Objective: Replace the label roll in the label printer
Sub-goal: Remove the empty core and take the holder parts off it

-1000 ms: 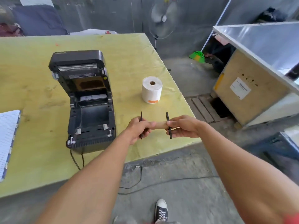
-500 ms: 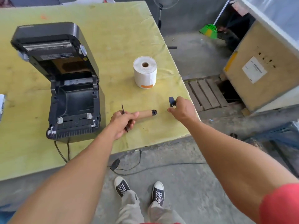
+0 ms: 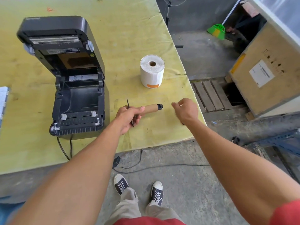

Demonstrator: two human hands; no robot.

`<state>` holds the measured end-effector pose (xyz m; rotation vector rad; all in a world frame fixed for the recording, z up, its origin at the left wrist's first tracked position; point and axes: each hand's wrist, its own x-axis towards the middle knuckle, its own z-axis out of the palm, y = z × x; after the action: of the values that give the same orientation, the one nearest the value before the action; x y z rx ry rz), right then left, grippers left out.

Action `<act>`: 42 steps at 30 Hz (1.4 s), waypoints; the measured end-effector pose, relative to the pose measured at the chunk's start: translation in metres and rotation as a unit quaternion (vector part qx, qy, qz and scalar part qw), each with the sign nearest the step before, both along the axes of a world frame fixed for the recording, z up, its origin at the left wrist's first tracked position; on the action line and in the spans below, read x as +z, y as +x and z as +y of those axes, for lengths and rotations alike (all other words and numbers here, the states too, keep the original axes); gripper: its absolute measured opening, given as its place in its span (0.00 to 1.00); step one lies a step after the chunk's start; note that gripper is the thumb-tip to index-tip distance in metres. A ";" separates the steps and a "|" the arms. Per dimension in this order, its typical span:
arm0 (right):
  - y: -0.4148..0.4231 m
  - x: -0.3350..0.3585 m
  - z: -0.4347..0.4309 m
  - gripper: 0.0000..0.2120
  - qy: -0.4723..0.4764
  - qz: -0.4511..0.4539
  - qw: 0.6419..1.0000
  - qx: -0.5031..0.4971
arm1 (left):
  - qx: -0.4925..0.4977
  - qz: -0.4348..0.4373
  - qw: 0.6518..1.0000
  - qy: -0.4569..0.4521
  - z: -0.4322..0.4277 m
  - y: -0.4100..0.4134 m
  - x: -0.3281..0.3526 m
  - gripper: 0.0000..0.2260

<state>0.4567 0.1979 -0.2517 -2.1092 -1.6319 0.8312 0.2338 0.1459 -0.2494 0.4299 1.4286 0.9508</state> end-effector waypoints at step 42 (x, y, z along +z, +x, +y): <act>-0.016 -0.023 0.055 0.19 -0.033 0.081 0.994 0.063 | -0.002 0.055 0.998 -0.038 0.011 -0.028 -0.007 0.13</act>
<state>0.4409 0.2529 -0.2742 -1.9413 -1.6859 1.0801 0.2056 0.1566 -0.2568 0.4334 1.5572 0.8772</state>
